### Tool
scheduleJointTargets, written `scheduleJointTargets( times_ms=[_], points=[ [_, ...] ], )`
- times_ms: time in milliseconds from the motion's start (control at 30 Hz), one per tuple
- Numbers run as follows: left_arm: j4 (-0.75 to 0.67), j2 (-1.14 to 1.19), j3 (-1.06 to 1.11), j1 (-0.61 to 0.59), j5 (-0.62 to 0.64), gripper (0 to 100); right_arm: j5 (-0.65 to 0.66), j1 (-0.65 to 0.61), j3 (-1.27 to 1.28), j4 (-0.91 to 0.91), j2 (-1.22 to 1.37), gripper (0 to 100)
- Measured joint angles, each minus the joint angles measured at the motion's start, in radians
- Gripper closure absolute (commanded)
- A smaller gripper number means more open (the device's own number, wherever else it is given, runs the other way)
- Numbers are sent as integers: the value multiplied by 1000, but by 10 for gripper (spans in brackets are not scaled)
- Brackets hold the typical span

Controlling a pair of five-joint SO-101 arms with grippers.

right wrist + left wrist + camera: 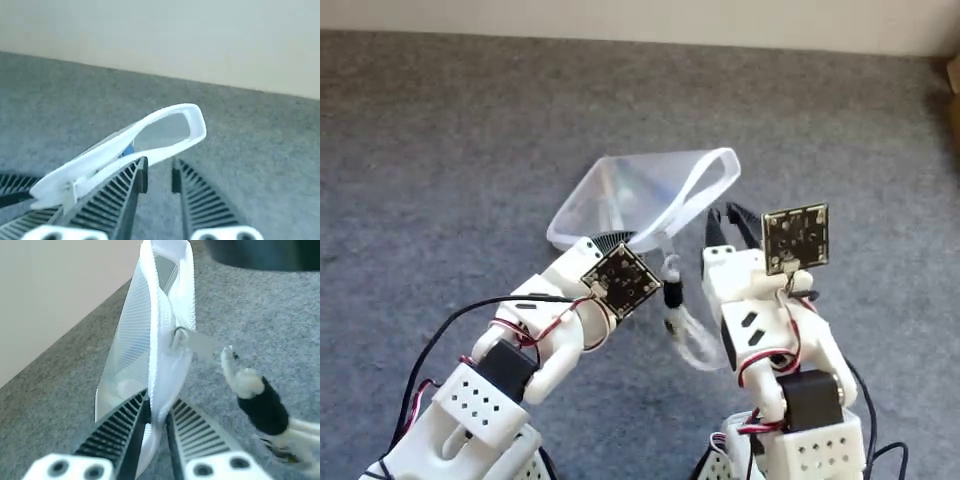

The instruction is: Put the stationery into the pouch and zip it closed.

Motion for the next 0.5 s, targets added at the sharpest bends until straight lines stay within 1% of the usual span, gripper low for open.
scheduleJointTargets(
  times_ms=[133,200,333,433,500],
  points=[
    [0,0,0,0,0,995,5,0,-104,164,0,880],
    [0,0,0,0,0,995,6,-11,-152,252,-3,850],
    [0,0,0,0,0,995,9,-100,-207,434,-12,755],
    [0,0,0,0,0,995,9,-176,-212,540,-12,754],
    [0,0,0,0,0,995,9,-232,-212,562,-12,754]
  ],
)
